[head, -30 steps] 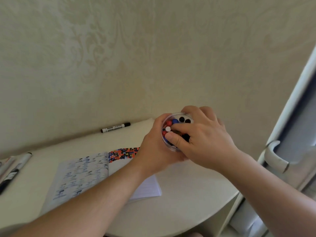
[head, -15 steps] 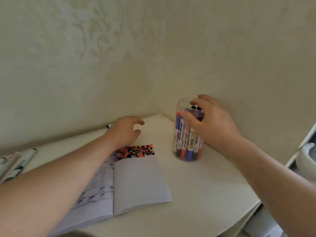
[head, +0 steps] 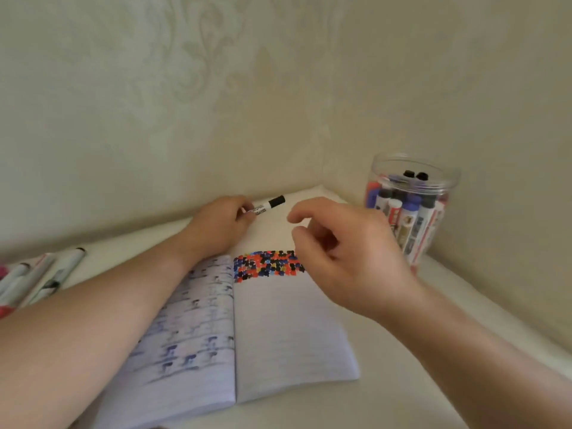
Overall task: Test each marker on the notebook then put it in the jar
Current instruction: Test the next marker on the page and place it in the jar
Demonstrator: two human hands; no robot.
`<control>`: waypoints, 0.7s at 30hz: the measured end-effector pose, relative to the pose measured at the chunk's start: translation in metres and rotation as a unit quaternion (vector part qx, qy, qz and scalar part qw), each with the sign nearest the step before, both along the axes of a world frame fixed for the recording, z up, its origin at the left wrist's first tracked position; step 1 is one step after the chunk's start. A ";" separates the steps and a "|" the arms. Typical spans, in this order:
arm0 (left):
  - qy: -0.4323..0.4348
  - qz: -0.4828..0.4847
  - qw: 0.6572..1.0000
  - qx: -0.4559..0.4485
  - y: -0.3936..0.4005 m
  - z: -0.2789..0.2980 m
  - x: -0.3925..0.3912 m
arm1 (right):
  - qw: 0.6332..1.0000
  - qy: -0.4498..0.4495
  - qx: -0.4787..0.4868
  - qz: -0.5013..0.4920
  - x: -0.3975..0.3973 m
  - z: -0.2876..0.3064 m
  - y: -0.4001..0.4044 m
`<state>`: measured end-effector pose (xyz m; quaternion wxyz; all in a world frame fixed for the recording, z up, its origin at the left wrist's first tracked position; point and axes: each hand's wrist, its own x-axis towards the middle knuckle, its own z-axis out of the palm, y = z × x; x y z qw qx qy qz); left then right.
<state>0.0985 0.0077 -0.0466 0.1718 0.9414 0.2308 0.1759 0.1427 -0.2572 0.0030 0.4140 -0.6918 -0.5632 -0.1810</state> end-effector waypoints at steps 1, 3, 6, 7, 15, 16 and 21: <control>-0.041 -0.025 0.997 -0.059 -0.007 0.003 -0.006 | 0.992 0.102 -0.072 -0.025 0.002 -0.004 0.014; -0.119 -0.068 0.977 -0.161 -0.024 0.009 -0.018 | 0.953 0.242 -0.169 -0.074 0.012 -0.014 0.041; -0.169 -0.129 0.943 -0.255 -0.040 0.014 -0.030 | 0.946 0.300 -0.117 -0.034 0.022 -0.025 0.070; -0.175 -0.149 0.934 -0.273 -0.043 0.013 -0.033 | 0.954 0.289 -0.078 -0.018 0.022 -0.027 0.077; -0.204 -0.131 0.941 -0.236 -0.025 0.003 -0.048 | 0.977 0.193 -0.082 -0.019 0.026 -0.041 0.077; -0.220 -0.133 0.933 -0.252 -0.024 0.005 -0.050 | 0.977 0.171 -0.127 -0.022 0.028 -0.041 0.077; -0.167 -0.153 0.949 -0.220 -0.030 0.006 -0.049 | 0.962 0.093 -0.253 -0.037 0.027 -0.051 0.080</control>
